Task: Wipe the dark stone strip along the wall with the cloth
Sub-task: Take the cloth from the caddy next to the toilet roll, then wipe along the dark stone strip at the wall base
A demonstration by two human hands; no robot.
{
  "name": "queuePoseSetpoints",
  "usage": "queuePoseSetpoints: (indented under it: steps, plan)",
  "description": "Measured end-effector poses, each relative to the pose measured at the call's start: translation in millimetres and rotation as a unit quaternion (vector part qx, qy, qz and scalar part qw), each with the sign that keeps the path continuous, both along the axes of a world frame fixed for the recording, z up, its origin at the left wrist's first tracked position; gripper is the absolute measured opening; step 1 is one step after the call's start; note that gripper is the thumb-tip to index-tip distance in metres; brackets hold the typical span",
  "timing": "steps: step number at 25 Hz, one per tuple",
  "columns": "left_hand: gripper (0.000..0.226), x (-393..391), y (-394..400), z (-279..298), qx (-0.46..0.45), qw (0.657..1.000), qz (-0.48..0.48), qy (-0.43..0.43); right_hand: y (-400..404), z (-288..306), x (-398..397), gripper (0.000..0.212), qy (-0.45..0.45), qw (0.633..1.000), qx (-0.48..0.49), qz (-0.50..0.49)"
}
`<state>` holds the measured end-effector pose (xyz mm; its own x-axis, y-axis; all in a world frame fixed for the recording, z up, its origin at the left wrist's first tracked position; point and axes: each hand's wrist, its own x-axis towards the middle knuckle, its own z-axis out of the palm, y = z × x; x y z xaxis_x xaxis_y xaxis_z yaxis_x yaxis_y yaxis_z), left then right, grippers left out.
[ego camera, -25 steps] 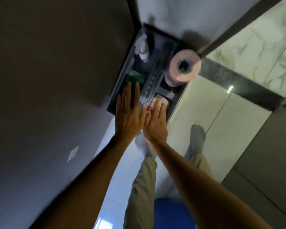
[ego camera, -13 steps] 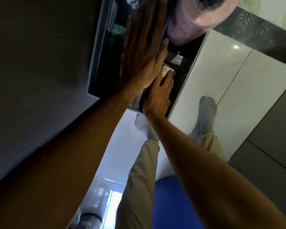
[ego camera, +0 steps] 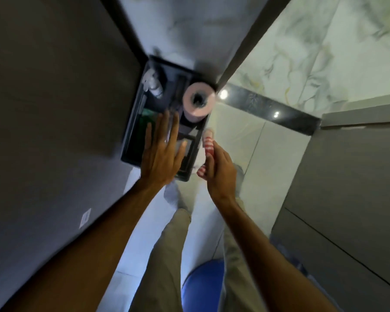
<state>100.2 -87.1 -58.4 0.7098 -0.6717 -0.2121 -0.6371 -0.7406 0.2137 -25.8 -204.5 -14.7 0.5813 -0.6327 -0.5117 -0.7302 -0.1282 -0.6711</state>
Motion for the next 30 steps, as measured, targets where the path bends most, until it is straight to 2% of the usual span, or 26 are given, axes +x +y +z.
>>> queuePoseSetpoints:
  steps: [4, 6, 8, 11, 13, 15, 17, 20, 24, 27, 30]
  plan:
    - [0.066, -50.9, -47.2, 53.3, -0.019, 0.996, -0.087, 0.006, -79.9, 56.7, -21.4, 0.043, -0.013, 0.998, -0.057, -0.013]
    - [0.063, -72.2, -82.9, 66.7, -0.051, 0.991, -0.123, 0.032, -120.8, 65.0, -29.2, 0.042, -0.032, 0.998, -0.053, -0.030]
    - [0.064, -85.6, -116.4, 69.8, -0.072, 0.988, -0.116, 0.070, -157.3, 65.7, -29.6, 0.041, -0.039, 0.997, -0.047, -0.054]
    - [0.066, -96.3, -175.5, 59.2, -0.036, 0.990, -0.085, 0.108, -222.3, 51.2, -31.4, 0.047, -0.029, 0.998, -0.038, -0.051]
    - [0.067, -96.5, -211.9, 36.3, 0.008, 0.988, -0.081, 0.134, -264.4, 33.4, -27.7, 0.051, -0.017, 0.999, -0.023, -0.039]
    - [0.070, -95.5, -247.4, 5.6, 0.013, 0.986, -0.080, 0.146, -302.2, 4.3, -24.8, 0.054, -0.003, 1.000, -0.024, -0.016]
    - [0.075, -95.7, -276.9, -39.0, 0.007, 0.987, -0.073, 0.141, -332.8, -40.8, -22.6, 0.056, 0.014, 0.999, -0.028, 0.024]
    - [0.072, -96.2, -309.8, -138.9, 0.004, 0.990, -0.085, 0.108, -368.0, -139.6, -19.4, 0.060, 0.037, 0.998, -0.022, 0.055]
    - [0.076, -79.9, -321.1, -295.7, 0.063, 0.987, -0.116, 0.095, -378.3, -290.8, -10.1, 0.055, 0.058, 0.996, -0.035, 0.051]
    - [0.082, -71.5, -313.0, -402.9, 0.072, 0.986, -0.119, 0.089, -369.7, -393.7, 5.3, 0.051, 0.038, 0.999, -0.013, 0.027]
    - [0.080, -61.8, -299.3, -498.2, 0.098, 0.989, -0.080, 0.070, -356.9, -479.6, 27.1, 0.051, 0.032, 0.990, -0.090, 0.108]
